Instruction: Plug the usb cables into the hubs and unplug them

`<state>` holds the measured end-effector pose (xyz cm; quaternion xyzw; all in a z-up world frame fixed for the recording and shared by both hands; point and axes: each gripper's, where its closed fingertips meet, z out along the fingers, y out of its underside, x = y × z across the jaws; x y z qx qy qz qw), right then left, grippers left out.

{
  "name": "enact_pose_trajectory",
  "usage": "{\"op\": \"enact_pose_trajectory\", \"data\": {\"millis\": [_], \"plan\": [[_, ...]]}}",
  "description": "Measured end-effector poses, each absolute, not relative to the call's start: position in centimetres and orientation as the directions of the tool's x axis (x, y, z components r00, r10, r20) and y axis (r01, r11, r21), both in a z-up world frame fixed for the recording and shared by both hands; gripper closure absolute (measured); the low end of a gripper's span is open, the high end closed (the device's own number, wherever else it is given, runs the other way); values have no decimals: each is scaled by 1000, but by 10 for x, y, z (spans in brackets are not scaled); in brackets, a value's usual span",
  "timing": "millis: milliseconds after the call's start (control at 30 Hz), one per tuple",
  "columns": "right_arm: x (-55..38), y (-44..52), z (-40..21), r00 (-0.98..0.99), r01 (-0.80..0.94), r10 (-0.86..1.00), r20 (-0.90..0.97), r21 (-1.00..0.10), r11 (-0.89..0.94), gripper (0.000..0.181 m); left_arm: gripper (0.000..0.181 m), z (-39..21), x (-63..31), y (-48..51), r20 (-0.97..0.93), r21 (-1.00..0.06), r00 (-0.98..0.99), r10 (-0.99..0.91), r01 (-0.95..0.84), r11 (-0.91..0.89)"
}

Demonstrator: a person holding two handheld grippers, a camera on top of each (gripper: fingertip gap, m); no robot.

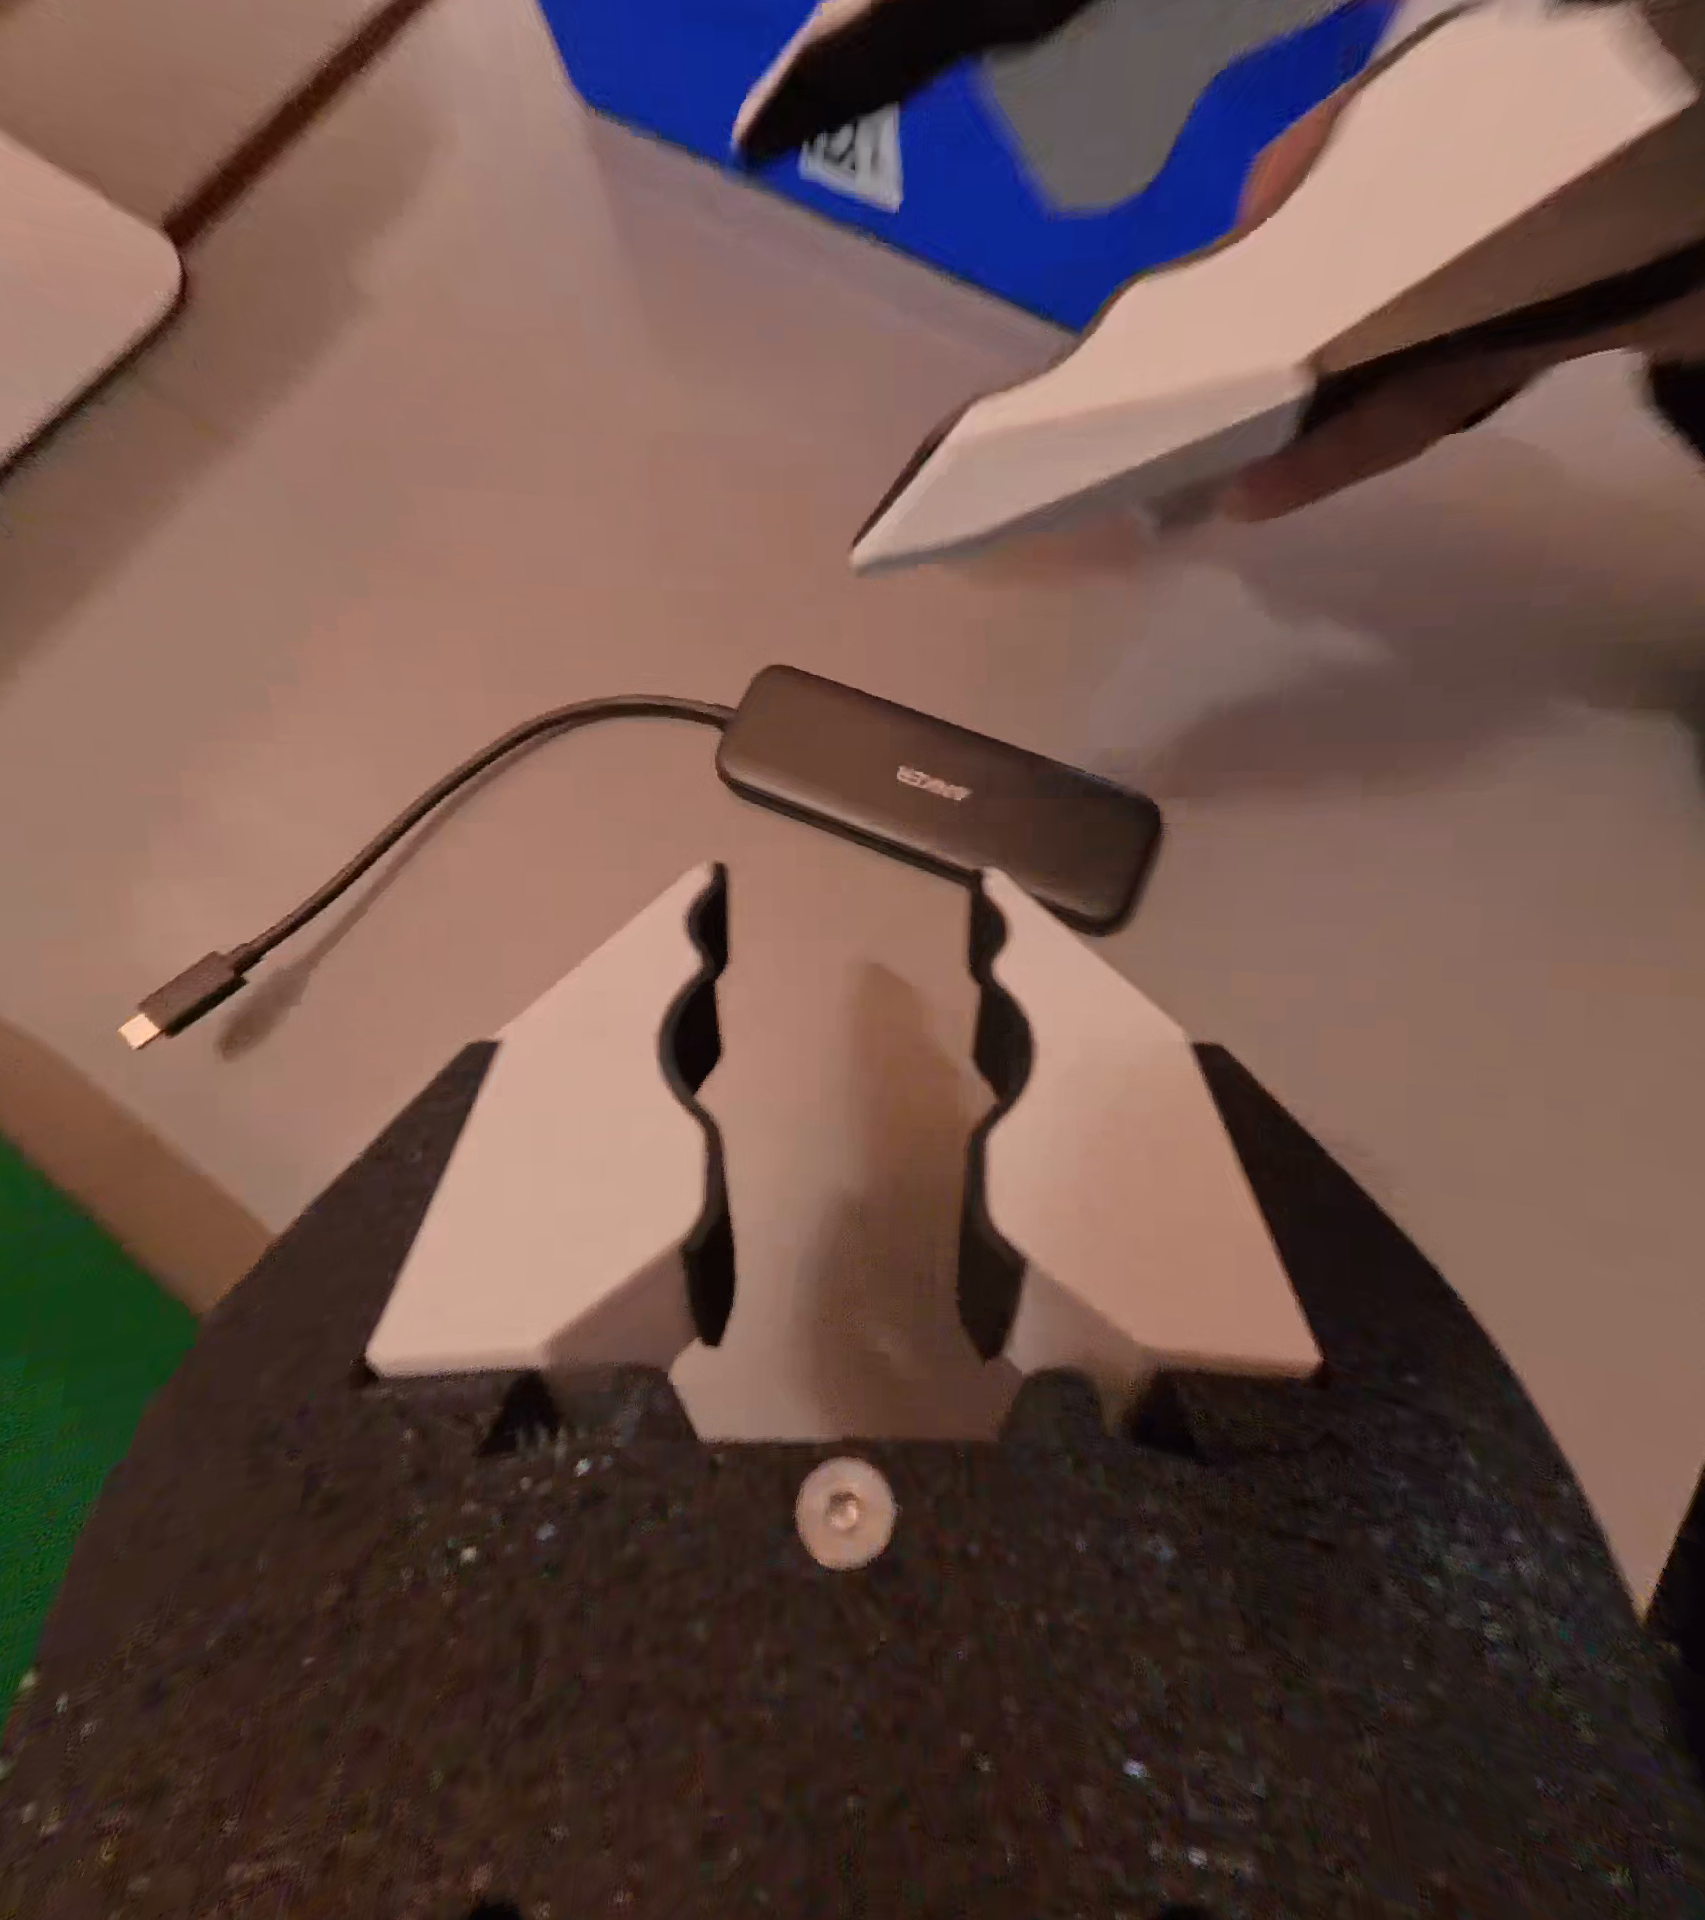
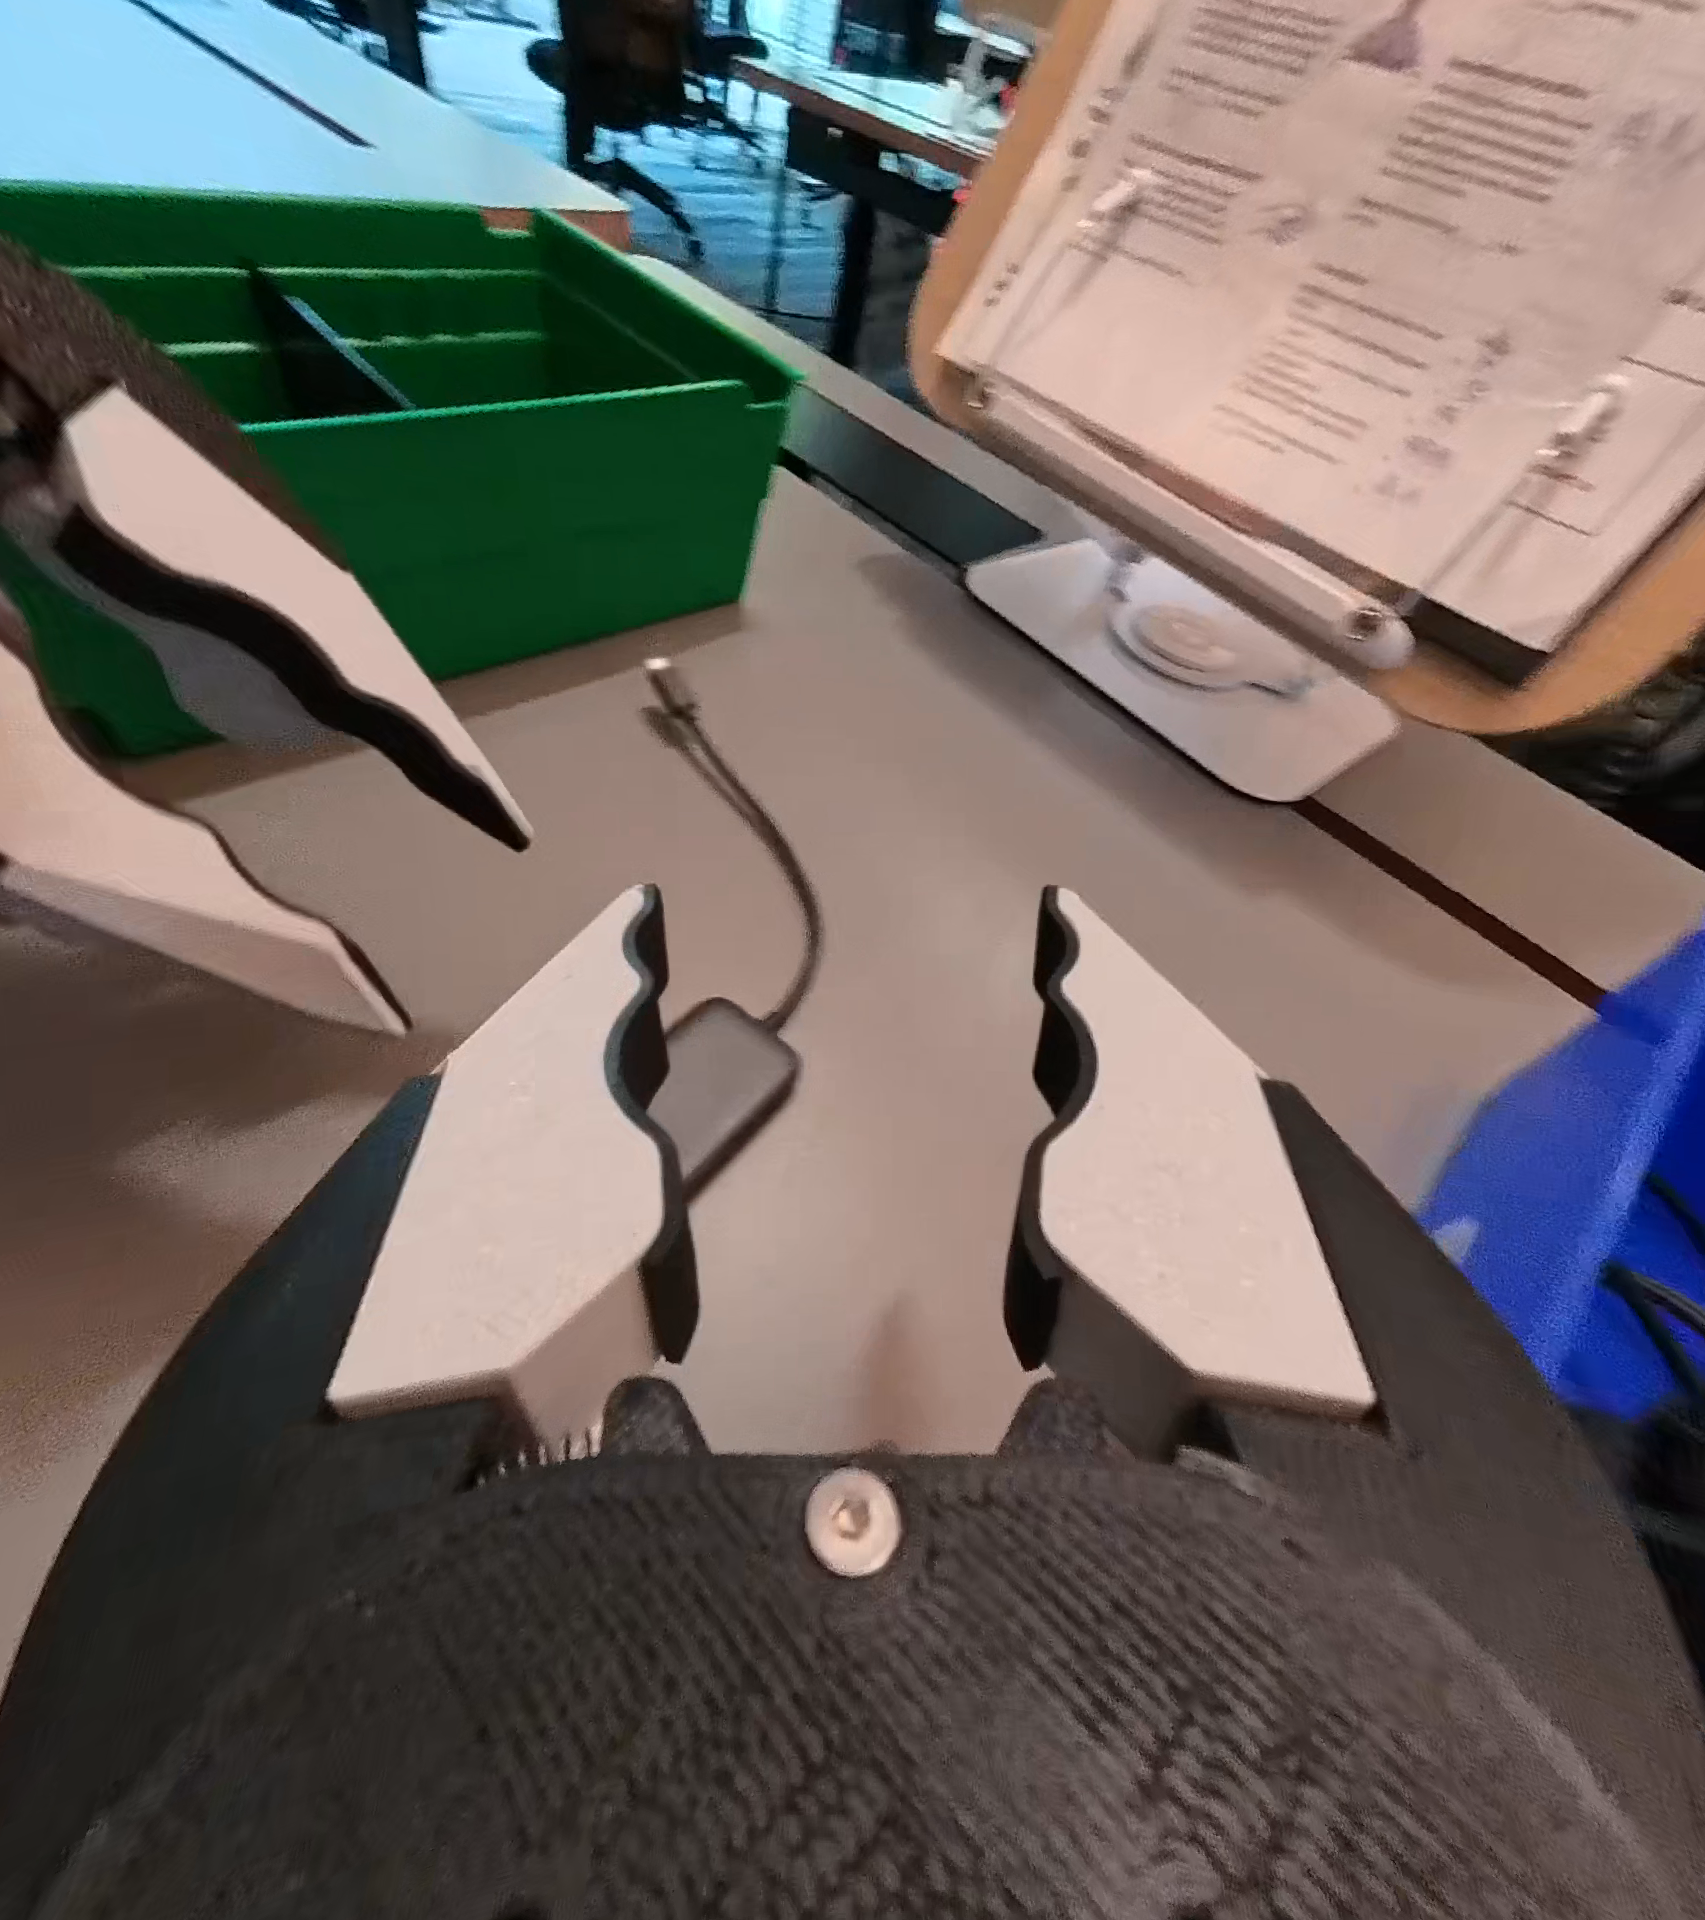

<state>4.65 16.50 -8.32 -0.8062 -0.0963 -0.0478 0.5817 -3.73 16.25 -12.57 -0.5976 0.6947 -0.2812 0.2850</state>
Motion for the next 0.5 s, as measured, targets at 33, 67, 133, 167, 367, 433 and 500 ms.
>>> {"op": "enact_pose_trajectory", "data": {"millis": [33,67,133,167,367,433,500], "plan": [[55,162,-81,977,214,64,204,-926,-312,110,128,-133,-29,165,-50,-703,-94,-994,-704,102],[62,159,-79,975,217,36,217,-923,-319,111,121,-138,-21,167,-37,-681,-68,-997,-729,75],[72,154,-73,975,209,-5,222,-926,-314,111,117,-149,-4,169,17,-649,-15,-1000,-761,0],[74,152,-71,976,201,-13,215,-932,-303,111,111,-156,2,165,60,-624,-6,-998,-780,-33],[84,147,-63,983,162,-38,177,-953,-257,111,94,-190,15,162,63,-523,96,-993,-845,-115],[86,147,-64,985,153,-37,168,-955,-253,111,98,-192,21,166,129,-529,185,-974,-818,-225],[86,147,-64,987,144,-33,157,-958,-249,111,101,-192,25,168,118,-540,192,-974,-811,-225]]}}
